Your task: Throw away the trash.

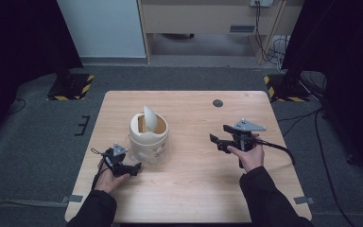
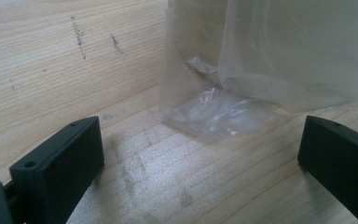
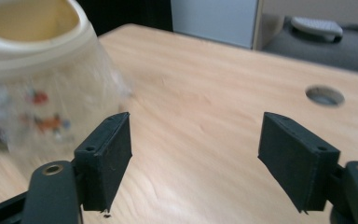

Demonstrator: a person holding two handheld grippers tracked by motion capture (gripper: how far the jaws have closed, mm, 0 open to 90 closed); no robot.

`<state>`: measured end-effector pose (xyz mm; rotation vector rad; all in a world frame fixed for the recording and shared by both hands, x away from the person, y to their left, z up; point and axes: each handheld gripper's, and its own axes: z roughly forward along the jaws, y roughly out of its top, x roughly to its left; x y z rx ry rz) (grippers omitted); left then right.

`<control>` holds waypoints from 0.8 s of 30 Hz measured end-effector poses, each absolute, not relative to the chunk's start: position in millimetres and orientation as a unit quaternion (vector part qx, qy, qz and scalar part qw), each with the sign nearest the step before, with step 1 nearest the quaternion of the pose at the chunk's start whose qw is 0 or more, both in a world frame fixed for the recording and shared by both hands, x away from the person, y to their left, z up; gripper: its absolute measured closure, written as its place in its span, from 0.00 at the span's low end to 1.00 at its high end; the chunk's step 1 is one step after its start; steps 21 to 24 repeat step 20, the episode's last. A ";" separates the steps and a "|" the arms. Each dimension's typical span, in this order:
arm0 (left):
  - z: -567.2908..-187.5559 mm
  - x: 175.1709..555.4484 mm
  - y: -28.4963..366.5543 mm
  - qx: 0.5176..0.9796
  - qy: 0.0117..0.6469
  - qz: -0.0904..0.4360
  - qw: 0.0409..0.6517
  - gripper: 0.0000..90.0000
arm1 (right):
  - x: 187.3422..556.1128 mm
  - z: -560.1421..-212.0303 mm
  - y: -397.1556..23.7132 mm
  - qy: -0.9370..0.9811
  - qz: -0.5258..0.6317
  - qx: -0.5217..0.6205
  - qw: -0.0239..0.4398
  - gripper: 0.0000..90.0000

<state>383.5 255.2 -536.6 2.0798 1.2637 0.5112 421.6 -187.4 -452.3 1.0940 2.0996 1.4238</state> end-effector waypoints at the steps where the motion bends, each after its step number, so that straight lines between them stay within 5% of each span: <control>1: -536.6 383.5 255.2 0.792 0.481 0.195 0.322 0.00 | 421.6 -452.3 -187.4 0.746 0.506 0.389 0.188 0.28; 15: -536.5 381.8 255.9 0.790 0.484 0.196 0.321 0.00 | 418.2 -511.3 -245.8 0.783 0.390 0.459 0.156 0.21; 24: -536.5 381.7 255.9 0.790 0.484 0.196 0.321 0.00 | 422.3 -518.5 -259.5 0.784 0.378 0.467 0.158 0.19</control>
